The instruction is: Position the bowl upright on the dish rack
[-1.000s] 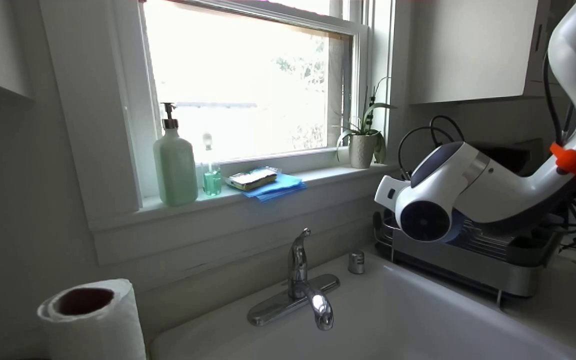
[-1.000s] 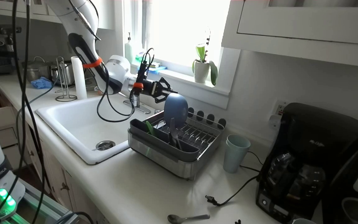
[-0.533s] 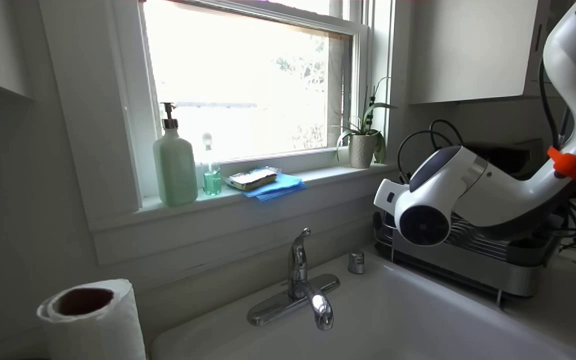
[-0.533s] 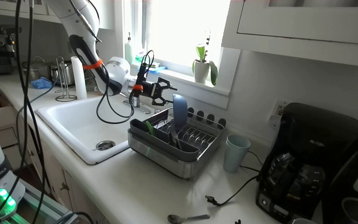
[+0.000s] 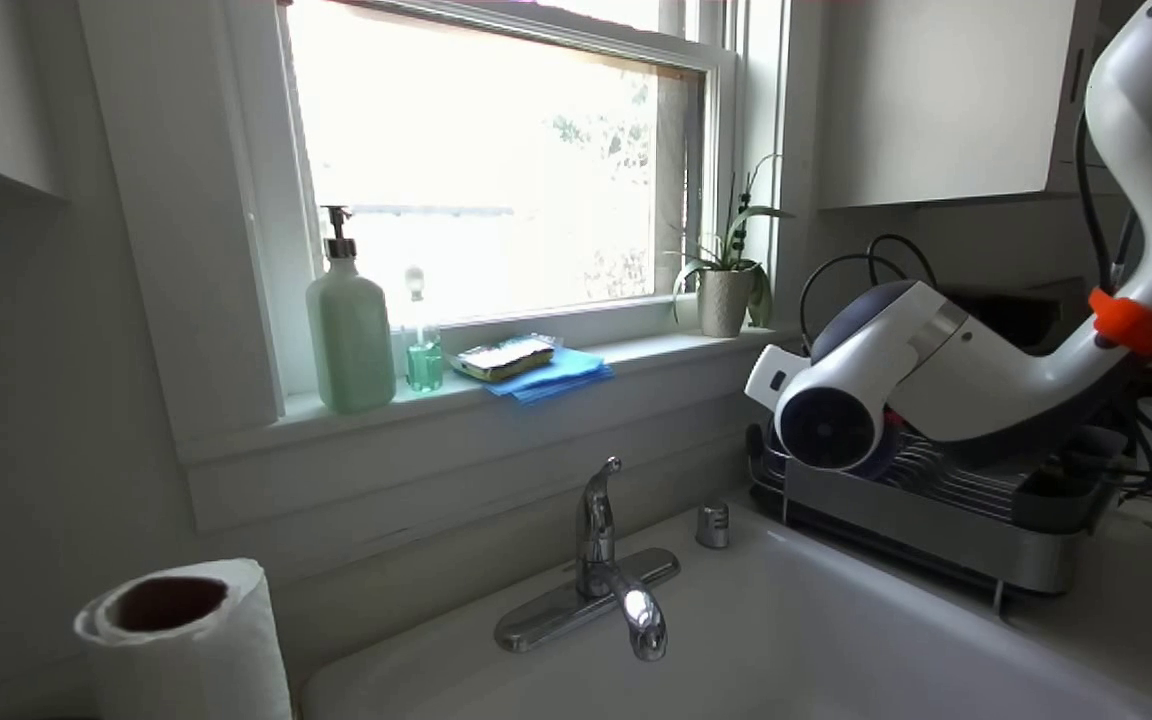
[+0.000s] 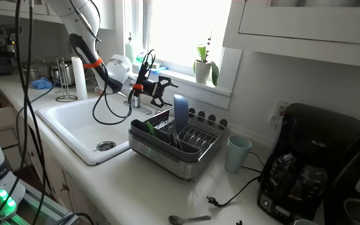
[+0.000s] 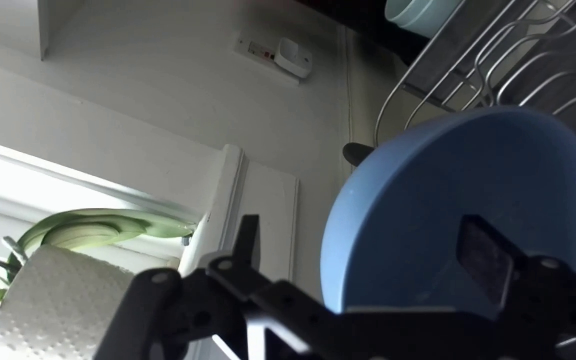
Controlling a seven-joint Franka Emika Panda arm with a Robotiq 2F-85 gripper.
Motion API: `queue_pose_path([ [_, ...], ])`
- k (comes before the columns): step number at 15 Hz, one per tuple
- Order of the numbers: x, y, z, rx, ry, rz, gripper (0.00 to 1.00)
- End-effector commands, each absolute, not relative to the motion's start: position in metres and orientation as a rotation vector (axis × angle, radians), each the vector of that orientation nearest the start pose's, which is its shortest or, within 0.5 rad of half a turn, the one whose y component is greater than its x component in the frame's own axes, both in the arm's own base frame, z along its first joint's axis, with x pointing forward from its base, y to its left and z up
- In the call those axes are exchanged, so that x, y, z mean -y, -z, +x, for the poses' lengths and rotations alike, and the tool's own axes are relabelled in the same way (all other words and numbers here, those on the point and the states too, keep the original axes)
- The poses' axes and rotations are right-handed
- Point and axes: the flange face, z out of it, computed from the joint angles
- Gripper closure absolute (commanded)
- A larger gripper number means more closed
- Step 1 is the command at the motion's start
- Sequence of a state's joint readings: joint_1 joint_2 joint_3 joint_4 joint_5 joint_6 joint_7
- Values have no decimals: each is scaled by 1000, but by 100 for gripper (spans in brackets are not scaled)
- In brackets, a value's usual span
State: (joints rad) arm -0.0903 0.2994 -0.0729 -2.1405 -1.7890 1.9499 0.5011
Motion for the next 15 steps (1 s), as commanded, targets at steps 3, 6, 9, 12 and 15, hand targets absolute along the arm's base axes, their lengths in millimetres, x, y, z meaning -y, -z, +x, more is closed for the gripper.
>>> queue_pose_path([
  [3, 159, -324, 563, -374, 136, 1779, 0],
  [6, 160, -342, 570, -297, 136, 1882, 0],
  [9, 169, -365, 584, -227, 156, 2042, 0],
  [12, 182, -391, 593, -141, 152, 2193, 0],
  [15, 193, -418, 600, -90, 106, 2351, 0],
])
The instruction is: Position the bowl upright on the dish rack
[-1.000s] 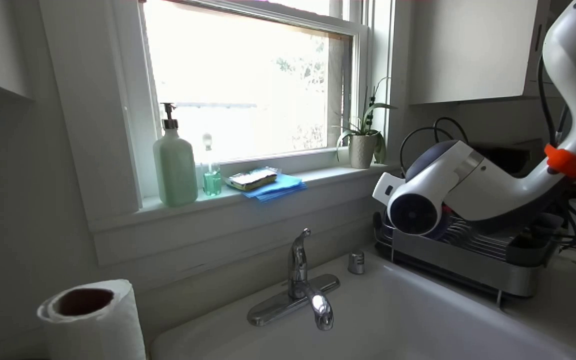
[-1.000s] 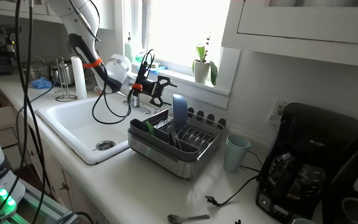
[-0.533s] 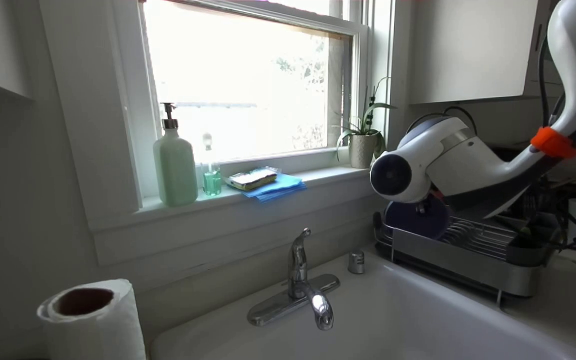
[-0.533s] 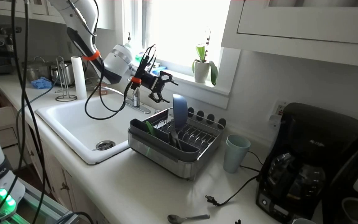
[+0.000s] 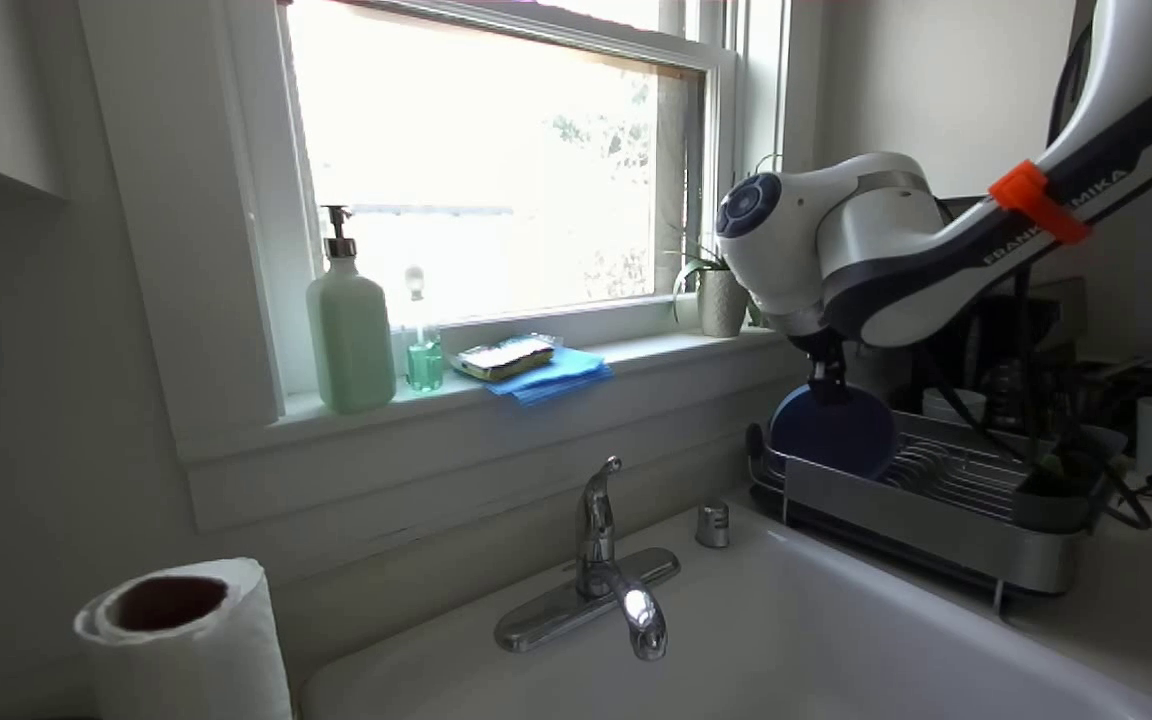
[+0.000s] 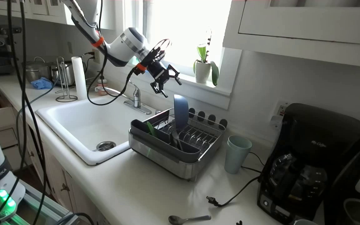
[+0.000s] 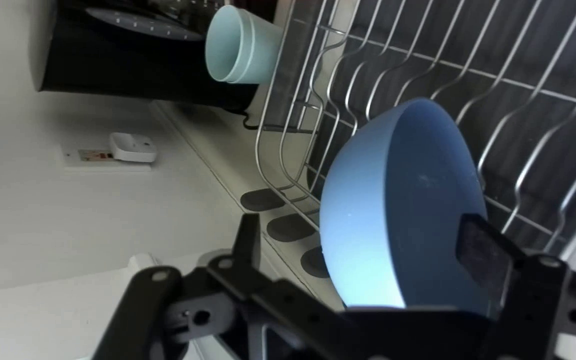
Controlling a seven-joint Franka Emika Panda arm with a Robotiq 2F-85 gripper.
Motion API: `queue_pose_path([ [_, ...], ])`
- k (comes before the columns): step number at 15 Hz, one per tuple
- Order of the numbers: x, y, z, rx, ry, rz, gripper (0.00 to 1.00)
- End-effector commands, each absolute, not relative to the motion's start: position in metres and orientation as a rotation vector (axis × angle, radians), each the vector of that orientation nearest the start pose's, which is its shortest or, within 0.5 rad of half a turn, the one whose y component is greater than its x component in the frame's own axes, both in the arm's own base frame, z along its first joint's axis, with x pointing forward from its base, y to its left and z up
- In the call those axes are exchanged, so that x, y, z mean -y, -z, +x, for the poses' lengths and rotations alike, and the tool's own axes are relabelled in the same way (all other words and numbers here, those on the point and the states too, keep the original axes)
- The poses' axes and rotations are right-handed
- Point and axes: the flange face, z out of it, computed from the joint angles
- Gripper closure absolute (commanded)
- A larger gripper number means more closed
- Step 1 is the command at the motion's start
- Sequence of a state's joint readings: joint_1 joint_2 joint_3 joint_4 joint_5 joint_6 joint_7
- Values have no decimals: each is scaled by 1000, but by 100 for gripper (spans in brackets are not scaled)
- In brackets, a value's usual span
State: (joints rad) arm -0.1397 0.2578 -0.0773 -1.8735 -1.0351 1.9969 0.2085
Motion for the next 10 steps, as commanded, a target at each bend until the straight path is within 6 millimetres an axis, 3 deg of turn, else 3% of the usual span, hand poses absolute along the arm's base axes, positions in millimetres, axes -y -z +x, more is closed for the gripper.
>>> queue_pose_path([
  [1, 196, -425, 602, -82, 91, 2405, 0],
  [10, 222, -477, 610, -87, -49, 2717, 0],
])
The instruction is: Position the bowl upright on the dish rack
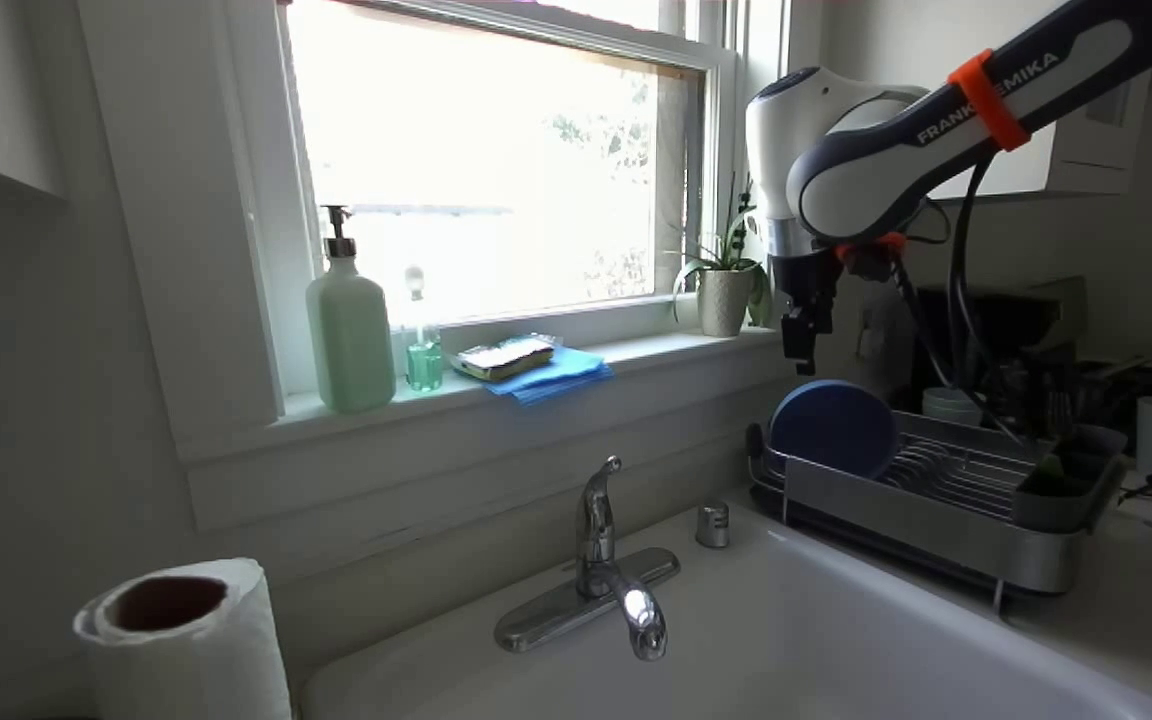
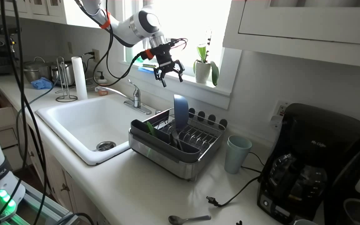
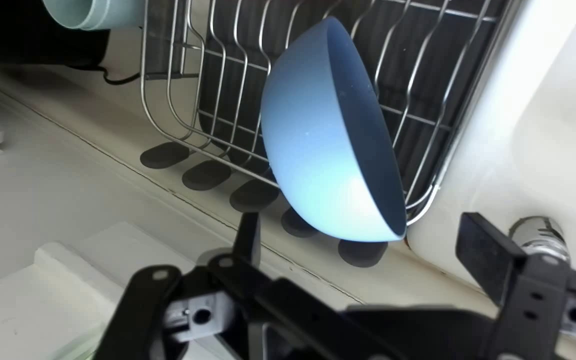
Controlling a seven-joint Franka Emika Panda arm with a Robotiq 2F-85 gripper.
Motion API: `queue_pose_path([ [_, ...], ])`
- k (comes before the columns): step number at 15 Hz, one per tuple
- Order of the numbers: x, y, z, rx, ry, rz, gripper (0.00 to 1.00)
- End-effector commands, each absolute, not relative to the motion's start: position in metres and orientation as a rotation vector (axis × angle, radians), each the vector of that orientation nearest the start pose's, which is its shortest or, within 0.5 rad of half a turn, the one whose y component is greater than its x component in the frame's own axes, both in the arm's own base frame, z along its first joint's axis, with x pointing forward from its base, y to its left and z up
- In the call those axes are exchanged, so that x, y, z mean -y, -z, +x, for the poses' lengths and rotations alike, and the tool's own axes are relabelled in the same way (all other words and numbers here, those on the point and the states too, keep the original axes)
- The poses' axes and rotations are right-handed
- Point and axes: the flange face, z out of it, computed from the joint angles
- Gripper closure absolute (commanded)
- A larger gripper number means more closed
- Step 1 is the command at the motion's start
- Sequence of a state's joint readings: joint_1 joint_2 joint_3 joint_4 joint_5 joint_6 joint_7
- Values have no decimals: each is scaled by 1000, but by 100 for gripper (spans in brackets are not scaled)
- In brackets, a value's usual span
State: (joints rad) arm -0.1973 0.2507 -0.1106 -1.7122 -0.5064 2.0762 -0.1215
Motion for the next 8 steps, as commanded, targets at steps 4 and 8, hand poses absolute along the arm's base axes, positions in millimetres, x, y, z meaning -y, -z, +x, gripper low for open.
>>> queue_pose_path([
  [4, 234, -498, 609, 123, 106, -3520, 0],
  [8, 233, -491, 612, 100, 102, -3552, 0],
])
